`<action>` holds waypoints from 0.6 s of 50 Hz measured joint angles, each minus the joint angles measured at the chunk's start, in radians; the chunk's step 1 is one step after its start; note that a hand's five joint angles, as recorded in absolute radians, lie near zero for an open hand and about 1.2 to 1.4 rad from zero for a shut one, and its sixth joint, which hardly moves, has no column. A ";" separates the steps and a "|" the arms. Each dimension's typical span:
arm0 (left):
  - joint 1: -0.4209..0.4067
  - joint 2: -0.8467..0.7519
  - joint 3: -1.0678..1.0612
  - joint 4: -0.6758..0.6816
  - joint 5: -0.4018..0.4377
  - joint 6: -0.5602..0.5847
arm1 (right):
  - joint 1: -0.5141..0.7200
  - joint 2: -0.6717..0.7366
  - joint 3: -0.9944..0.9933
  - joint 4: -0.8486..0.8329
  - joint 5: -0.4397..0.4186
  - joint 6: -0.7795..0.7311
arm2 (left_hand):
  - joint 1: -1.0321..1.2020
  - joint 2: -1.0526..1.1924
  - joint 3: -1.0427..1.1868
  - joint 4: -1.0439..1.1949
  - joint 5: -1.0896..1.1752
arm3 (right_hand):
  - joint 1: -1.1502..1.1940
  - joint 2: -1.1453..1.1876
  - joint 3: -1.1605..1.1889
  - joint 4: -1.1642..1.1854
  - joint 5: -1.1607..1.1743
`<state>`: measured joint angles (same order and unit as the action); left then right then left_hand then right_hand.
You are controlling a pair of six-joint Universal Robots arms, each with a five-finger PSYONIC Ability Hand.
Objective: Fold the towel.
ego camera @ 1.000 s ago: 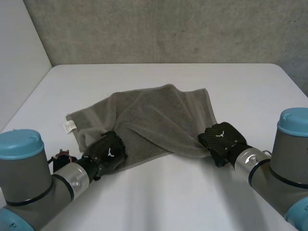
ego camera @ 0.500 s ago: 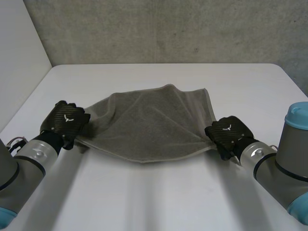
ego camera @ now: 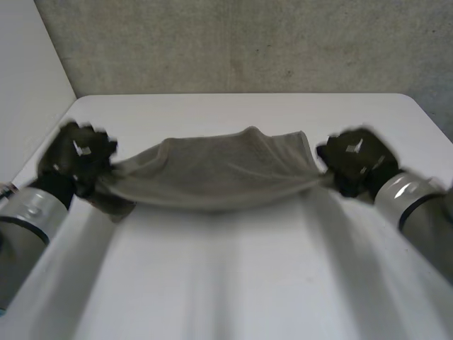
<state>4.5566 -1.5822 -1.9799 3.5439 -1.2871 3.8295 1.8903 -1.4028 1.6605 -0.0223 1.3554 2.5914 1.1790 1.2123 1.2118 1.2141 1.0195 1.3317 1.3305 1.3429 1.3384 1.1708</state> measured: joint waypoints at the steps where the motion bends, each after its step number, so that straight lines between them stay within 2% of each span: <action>1: -0.003 0.049 0.013 0.002 -0.005 -0.021 | -0.006 -0.044 -0.028 0.029 -0.001 0.002 | 0.000 0.001 0.002 0.000 0.000 | 0.000 0.000 0.000 0.000 0.000; 5: -0.012 0.188 0.068 0.002 -0.042 -0.121 | -0.027 -0.168 -0.142 0.137 -0.004 0.014 | 0.000 0.003 0.003 0.003 0.000 | 0.000 0.001 0.001 0.000 0.000; 8: -0.018 0.281 0.142 -0.010 -0.104 -0.237 | -0.047 -0.239 -0.286 0.256 -0.010 0.025 | 0.005 0.003 0.003 0.003 0.000 | 0.000 0.010 0.001 0.000 0.003; 13: -0.024 0.313 0.245 -0.086 -0.178 -0.340 | -0.070 -0.264 -0.474 0.417 -0.021 0.026 | 0.005 0.003 0.003 0.004 0.005 | 0.002 0.010 0.001 0.000 0.004; 20: -0.036 0.151 0.329 -0.238 -0.208 -0.359 | -0.088 -0.117 -0.657 0.626 -0.032 -0.047 | 0.005 0.004 0.004 0.004 0.005 | 0.002 0.010 0.001 0.000 0.004; 30: -0.049 -0.201 0.509 -0.404 -0.209 -0.331 | -0.080 0.156 -0.802 0.754 -0.017 -0.214 | 0.012 0.004 0.004 0.004 0.005 | 0.002 0.010 0.001 0.000 0.004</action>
<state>4.5076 -1.7830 -1.4712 3.1404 -1.4960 3.4980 1.8106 -1.2464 0.8581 0.7312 1.3380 2.3777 1.1910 1.2160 1.2157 1.2181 1.0240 1.3336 1.3405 1.3440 1.3384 1.1749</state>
